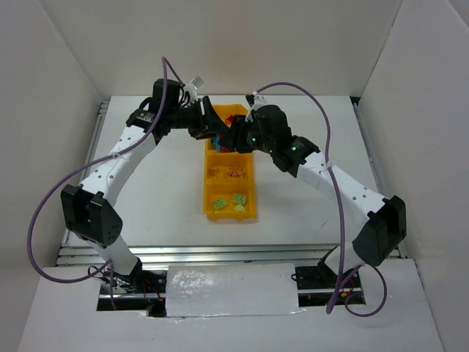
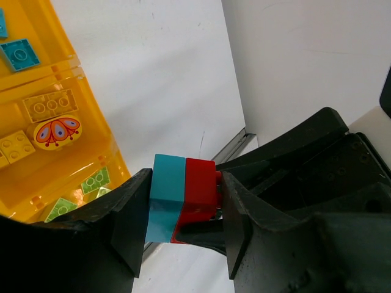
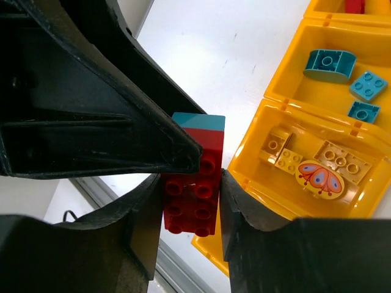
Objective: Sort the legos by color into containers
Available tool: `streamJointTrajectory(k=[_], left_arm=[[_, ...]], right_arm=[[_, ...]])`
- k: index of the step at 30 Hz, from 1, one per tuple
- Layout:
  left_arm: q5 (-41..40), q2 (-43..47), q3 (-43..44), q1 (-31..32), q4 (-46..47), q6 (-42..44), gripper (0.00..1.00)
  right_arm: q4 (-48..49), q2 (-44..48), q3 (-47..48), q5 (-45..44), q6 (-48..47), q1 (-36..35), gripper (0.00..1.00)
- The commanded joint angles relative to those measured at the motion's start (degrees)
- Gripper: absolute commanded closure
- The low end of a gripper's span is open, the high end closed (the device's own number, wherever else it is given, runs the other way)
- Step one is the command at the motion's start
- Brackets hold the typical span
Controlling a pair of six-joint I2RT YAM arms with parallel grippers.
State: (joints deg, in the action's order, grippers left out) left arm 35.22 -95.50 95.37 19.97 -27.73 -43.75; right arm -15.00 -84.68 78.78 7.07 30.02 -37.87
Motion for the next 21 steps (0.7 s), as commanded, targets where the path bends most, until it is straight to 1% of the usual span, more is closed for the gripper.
streamJointTrajectory(k=[1,3,4,6,7,8,9,10,11,12,13,18,20,21], left_arm=[[1.0,-0.1,2.5,0.4,0.0,-0.2,1.00],[0.6,-0.2,2.8,0.5,0.0,-0.3,1.00],[0.4,-0.2,3.0,0.5,-0.5,0.0,1.00],[-0.2,-0.2,3.9,0.5,-1.0,0.3,1.00],[-0.2,-0.2,4.1,0.5,-1.2,0.6,0.98],[-0.2,-0.1,4.5,0.5,-1.2,0.8,0.91],[-0.3,-0.1,4.6,0.5,-1.3,0.9,0.82],[-0.6,0.0,4.7,0.5,-1.8,1.6,0.52],[-0.8,0.1,5.0,0.5,-1.8,1.9,0.40],[-0.9,0.1,5.1,0.5,-1.6,2.3,0.04],[-1.0,0.1,5.3,0.5,-1.6,2.4,0.01],[-3.3,-0.1,8.0,0.0,-3.3,3.8,0.00],[-3.8,0.2,8.4,-1.6,-4.1,4.0,0.01],[-3.3,1.1,8.0,-2.5,-3.6,3.8,0.01]], right_arm=[[3.4,-0.4,1.9,-1.4,-0.9,-0.5,0.61],[3.1,-0.9,1.9,-0.9,-0.7,-0.7,0.63],[3.0,-1.0,1.9,-0.7,-0.6,-0.6,0.66],[2.9,-1.1,2.0,-0.2,-0.1,-0.8,0.85],[2.8,-1.2,2.1,0.0,0.0,-0.7,0.99],[2.8,-1.1,2.2,0.5,0.1,-0.7,1.00],[3.2,-1.0,2.2,1.1,0.1,-0.8,1.00],[3.6,-0.9,2.0,2.9,0.1,-0.7,1.00],[4.6,-0.5,1.4,3.8,0.3,-0.7,1.00],[5.2,0.0,0.4,4.9,1.0,-0.7,1.00],[5.8,0.3,0.0,5.0,1.5,-0.7,1.00],[6.9,1.3,-1.9,5.8,4.2,0.9,1.00],[8.7,2.4,-4.2,8.6,6.6,2.4,1.00],[10.1,2.9,-5.4,10.7,8.9,5.1,1.00]])
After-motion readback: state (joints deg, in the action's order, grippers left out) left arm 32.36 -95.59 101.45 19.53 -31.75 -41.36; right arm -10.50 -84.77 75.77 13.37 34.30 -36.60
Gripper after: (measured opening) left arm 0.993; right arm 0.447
